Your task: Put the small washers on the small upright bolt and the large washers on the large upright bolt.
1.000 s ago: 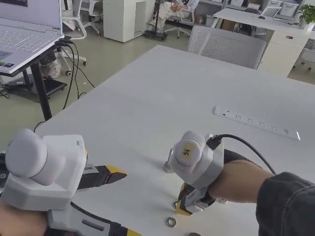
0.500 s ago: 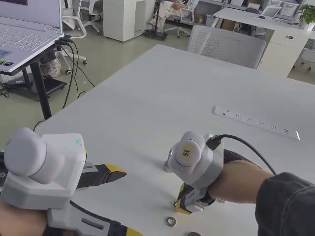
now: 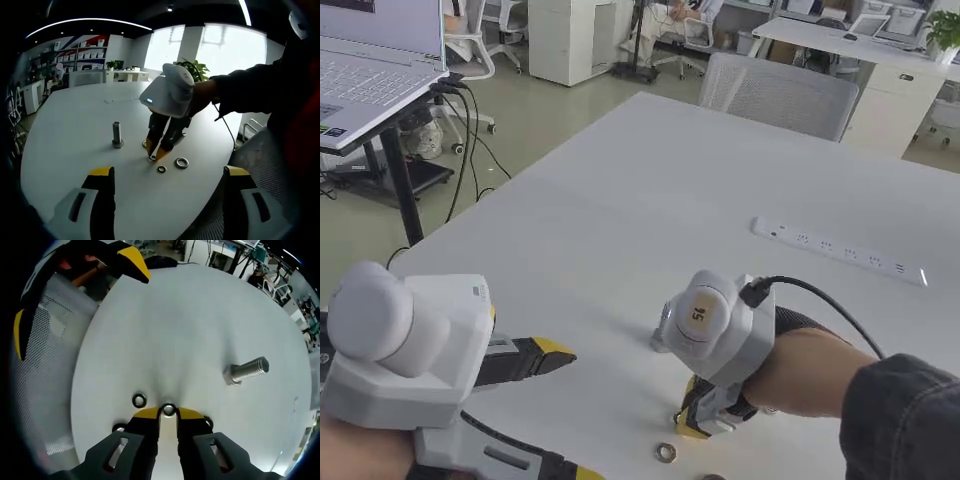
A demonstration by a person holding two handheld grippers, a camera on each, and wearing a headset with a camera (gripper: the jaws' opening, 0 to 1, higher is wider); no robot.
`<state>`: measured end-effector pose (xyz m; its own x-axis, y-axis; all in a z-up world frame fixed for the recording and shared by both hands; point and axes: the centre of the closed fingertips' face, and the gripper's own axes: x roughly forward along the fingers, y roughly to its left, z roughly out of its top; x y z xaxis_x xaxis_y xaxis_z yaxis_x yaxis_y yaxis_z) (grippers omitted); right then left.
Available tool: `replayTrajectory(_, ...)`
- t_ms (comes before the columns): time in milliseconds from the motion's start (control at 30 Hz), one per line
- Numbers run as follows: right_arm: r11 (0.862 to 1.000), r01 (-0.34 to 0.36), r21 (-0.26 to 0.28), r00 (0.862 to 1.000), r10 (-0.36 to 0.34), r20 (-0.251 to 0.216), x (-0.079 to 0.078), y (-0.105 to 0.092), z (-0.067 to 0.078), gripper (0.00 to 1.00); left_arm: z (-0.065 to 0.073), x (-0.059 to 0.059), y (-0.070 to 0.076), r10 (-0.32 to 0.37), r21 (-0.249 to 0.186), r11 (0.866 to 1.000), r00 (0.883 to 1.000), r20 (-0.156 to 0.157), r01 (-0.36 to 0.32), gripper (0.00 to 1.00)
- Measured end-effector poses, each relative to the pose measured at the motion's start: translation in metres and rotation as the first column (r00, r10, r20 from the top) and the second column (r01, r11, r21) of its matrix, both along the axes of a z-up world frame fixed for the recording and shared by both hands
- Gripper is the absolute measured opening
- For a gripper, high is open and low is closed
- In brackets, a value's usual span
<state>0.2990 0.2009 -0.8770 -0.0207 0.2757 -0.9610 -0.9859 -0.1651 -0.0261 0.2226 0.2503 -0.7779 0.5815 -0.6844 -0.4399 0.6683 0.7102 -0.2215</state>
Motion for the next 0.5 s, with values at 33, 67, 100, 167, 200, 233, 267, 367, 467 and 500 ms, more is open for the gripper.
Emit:
replayTrajectory(33,1.0,-0.001,0.001,1.0,0.001,0.003,0.0,0.0,0.001,0.14,0.0,0.0,0.0,0.0,0.0,1.0,1.0,0.002,0.0,0.89)
replayTrajectory(67,1.0,0.002,0.0,1.0,-0.002,0.002,0.0,-0.001,0.001,0.14,0.0,0.001,0.0,0.001,0.001,1.0,1.0,0.003,-0.001,0.89)
replayTrajectory(100,1.0,0.002,-0.001,1.0,-0.002,0.002,0.0,-0.002,0.002,0.14,0.001,0.0,0.0,0.0,0.0,1.0,1.0,0.002,0.0,0.89)
replayTrajectory(167,1.0,0.004,-0.001,1.0,-0.004,0.006,0.001,-0.004,0.003,0.14,0.0,0.001,0.0,-0.001,0.002,1.0,1.0,0.003,0.001,0.89)
replayTrajectory(200,1.0,0.006,-0.001,1.0,-0.006,0.005,0.0,-0.004,0.004,0.14,0.0,0.001,0.0,-0.001,0.002,1.0,1.0,0.002,0.001,0.89)
replayTrajectory(233,1.0,0.009,0.0,1.0,-0.009,0.003,0.0,-0.005,0.005,0.14,0.001,0.001,0.0,-0.001,0.0,1.0,1.0,0.003,0.001,0.89)
replayTrajectory(267,1.0,0.012,-0.003,1.0,-0.012,0.005,0.001,-0.007,0.004,0.14,0.001,0.001,0.0,-0.001,-0.001,1.0,1.0,0.004,0.001,0.89)
replayTrajectory(367,1.0,0.017,-0.005,1.0,-0.017,0.006,0.0,-0.011,0.006,0.14,0.001,0.001,0.0,-0.001,0.0,1.0,1.0,0.005,0.001,0.89)
replayTrajectory(467,1.0,0.025,-0.003,1.0,-0.025,0.006,-0.002,-0.016,0.009,0.14,0.001,0.001,0.0,0.0,-0.001,1.0,1.0,0.007,0.0,0.9)
replayTrajectory(500,1.0,0.026,-0.002,1.0,-0.026,0.008,-0.003,-0.018,0.011,0.14,0.001,0.001,0.0,0.0,-0.001,1.0,1.0,0.008,0.0,0.89)
